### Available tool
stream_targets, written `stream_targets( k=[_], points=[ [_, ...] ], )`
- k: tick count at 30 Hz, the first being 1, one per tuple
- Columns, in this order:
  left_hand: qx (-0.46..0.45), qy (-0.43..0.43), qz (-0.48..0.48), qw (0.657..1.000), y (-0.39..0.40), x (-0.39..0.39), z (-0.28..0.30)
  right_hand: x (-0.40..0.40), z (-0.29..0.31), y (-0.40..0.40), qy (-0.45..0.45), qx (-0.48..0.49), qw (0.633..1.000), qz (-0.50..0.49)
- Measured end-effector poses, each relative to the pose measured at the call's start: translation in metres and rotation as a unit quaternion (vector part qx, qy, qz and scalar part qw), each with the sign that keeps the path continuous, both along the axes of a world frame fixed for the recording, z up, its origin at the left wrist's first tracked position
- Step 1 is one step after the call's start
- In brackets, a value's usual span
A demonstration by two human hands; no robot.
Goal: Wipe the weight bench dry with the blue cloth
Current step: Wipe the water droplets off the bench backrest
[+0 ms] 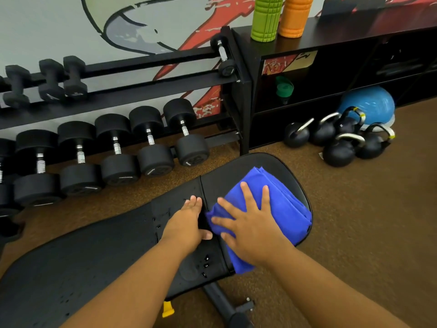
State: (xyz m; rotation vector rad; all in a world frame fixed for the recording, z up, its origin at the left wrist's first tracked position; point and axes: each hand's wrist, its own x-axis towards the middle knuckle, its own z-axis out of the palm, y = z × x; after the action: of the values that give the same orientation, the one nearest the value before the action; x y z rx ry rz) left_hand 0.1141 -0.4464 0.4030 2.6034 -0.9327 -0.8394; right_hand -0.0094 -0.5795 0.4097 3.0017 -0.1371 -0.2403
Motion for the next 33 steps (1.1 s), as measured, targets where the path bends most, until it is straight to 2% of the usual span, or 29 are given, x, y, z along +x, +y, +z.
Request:
stream_targets(
  k=[3,10,19,26,29,33],
  points=[
    [0.009,-0.002,-0.004,1.000,-0.001,0.000,0.000,-0.017,-0.001,-0.005,-0.004,0.013,1.000,0.014],
    [0.010,-0.016,-0.002,1.000,-0.001,0.001,-0.001,0.047,-0.002,-0.003,0.001,-0.036,0.997,-0.064],
    [0.022,0.001,-0.004,1.000,-0.005,-0.001,0.005,-0.034,-0.004,0.015,-0.016,0.012,0.999,-0.035],
    [0.041,-0.010,-0.012,0.999,-0.005,-0.001,0.005,0.046,-0.002,-0.013,-0.029,-0.026,0.987,-0.153],
    [0.028,-0.015,-0.006,0.999,-0.003,-0.002,0.004,0.042,-0.003,0.004,-0.011,-0.031,0.991,-0.127],
    [0.016,-0.015,0.003,1.000,-0.002,-0.003,0.004,-0.009,-0.012,0.031,-0.014,-0.014,0.995,-0.094]
  ],
)
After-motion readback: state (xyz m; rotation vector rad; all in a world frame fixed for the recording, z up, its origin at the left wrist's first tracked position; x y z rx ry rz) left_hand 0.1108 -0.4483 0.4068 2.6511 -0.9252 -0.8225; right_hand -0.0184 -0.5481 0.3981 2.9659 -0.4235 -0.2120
